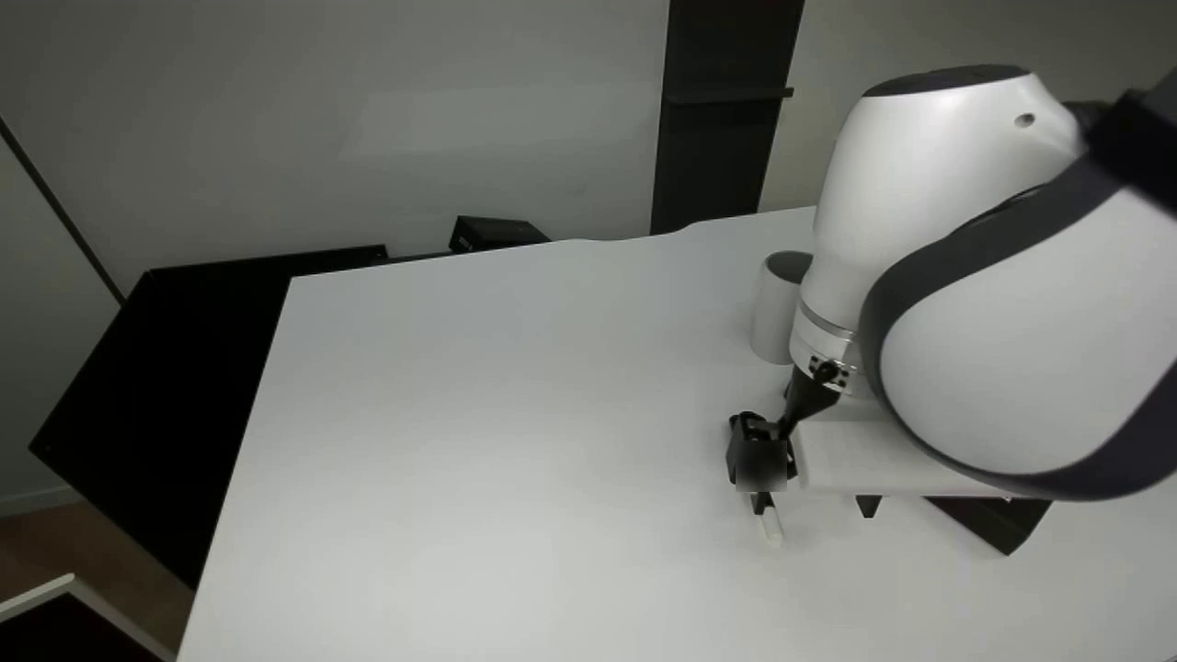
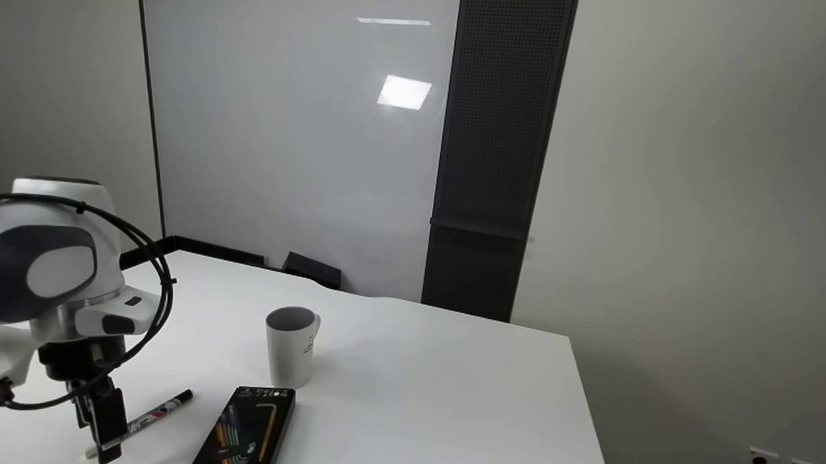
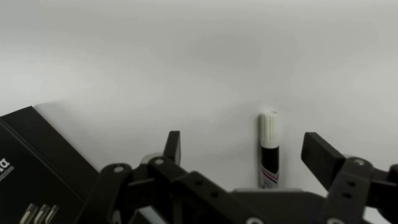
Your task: Put the marker in the mug
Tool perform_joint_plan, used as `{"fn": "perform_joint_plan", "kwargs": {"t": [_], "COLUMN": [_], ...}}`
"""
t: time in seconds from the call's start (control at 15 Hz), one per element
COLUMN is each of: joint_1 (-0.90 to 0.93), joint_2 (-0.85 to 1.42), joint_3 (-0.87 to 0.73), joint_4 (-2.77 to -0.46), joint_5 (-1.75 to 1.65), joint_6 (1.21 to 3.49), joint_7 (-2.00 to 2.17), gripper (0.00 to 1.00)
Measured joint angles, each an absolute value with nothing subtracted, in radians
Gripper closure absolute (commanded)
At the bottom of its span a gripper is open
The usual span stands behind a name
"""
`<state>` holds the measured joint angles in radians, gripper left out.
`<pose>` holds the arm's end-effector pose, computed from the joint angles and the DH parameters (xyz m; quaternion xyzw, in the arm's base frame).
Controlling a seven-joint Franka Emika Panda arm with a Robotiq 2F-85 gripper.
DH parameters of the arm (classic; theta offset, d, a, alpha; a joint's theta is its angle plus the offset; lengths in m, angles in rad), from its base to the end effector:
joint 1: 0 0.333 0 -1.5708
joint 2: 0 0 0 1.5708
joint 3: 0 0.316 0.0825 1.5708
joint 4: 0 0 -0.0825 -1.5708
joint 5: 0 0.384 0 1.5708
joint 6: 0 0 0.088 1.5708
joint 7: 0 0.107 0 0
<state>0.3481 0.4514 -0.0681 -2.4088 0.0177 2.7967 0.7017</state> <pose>0.4616 0.1288 0.1236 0.9761 -0.2145 -0.0217 0.0254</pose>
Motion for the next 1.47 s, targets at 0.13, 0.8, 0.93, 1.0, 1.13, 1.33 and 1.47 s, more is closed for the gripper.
{"fn": "perform_joint_plan", "kwargs": {"t": [0.13,0.8,0.93,1.0,1.13,1.33,1.47], "joint_1": [0.357,0.358,0.358,0.358,0.358,0.358,0.357], "joint_2": [0.466,0.544,0.548,0.547,0.546,0.544,0.543], "joint_3": [-0.069,-0.025,-0.022,-0.021,-0.016,-0.013,-0.013], "joint_4": [-2.416,-2.445,-2.446,-2.446,-2.446,-2.445,-2.445], "joint_5": [0.022,0.185,0.206,0.215,0.226,0.242,0.248], "joint_6": [2.839,3.072,3.078,3.082,3.091,3.098,3.099], "joint_7": [0.71,0.678,0.664,0.66,0.653,0.644,0.64], "gripper": [0.0,0.44,0.56,0.63,0.73,0.93,0.92]}}
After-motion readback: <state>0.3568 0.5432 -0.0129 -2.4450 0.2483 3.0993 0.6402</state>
